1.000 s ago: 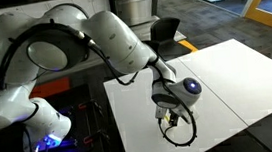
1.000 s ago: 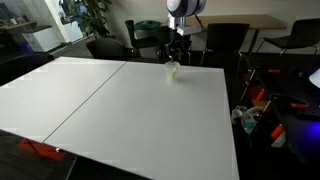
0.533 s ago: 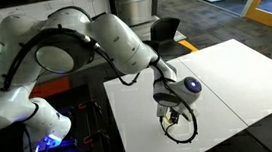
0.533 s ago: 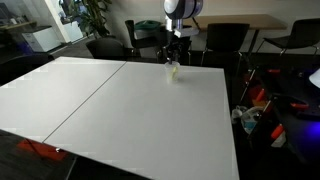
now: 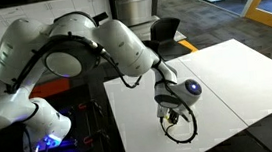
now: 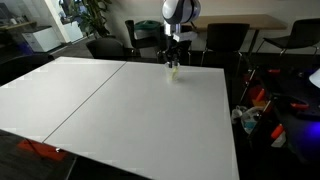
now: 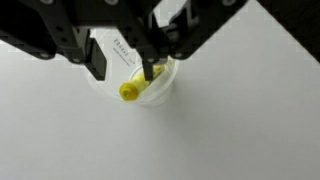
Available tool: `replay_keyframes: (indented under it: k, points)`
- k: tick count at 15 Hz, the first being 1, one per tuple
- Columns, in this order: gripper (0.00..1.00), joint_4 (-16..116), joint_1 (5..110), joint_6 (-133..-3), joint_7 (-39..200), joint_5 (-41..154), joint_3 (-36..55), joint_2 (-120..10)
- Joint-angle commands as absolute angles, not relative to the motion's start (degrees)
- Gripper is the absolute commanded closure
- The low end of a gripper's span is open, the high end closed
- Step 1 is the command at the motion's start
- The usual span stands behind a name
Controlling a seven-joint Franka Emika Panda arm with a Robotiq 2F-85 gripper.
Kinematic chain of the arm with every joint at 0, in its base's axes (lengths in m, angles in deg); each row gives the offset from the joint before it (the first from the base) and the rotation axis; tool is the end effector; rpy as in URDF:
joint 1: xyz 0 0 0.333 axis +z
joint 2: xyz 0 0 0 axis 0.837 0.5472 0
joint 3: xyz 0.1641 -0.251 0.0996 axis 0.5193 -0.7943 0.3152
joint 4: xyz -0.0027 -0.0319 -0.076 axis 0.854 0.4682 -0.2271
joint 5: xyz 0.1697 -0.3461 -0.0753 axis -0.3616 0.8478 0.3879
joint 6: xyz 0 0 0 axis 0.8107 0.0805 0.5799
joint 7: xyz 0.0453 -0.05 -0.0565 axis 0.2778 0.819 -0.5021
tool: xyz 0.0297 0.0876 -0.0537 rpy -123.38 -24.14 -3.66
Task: Put the marker in the cup on the table
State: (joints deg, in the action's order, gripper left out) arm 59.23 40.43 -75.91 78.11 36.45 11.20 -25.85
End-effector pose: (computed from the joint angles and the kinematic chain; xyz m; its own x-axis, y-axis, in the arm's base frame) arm 0.6039 -0.2085 0.1016 0.8274 -0.5524 -0.1011 -0.5614 -0.8187 -0.1208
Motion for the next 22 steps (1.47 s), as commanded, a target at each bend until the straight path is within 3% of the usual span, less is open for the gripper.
replay_keyframes:
  k: [1, 5, 11, 12, 13, 15, 17, 22]
  points:
    - [0.57, 56.9, 40.2, -72.7, 78.4, 36.7, 10.9, -24.8]
    - [0.55, 55.9, 40.2, -70.7, 78.8, 36.9, 10.5, -24.1]
    - [0.59, 52.8, 40.0, -66.0, 78.8, 36.8, 10.4, -22.5]
    - [0.67, 52.3, 40.0, -65.3, 78.8, 36.8, 10.4, -22.2]
    - [0.84, 51.8, 40.0, -64.7, 78.8, 36.8, 10.3, -22.0]
    - [0.99, 50.8, 39.8, -63.6, 78.8, 36.7, 10.3, -21.4]
    - [0.95, 49.9, 39.7, -62.9, 78.9, 36.6, 10.1, -21.2]
    - [0.95, 50.8, 39.4, -62.1, 80.1, 36.2, 9.2, -23.3]
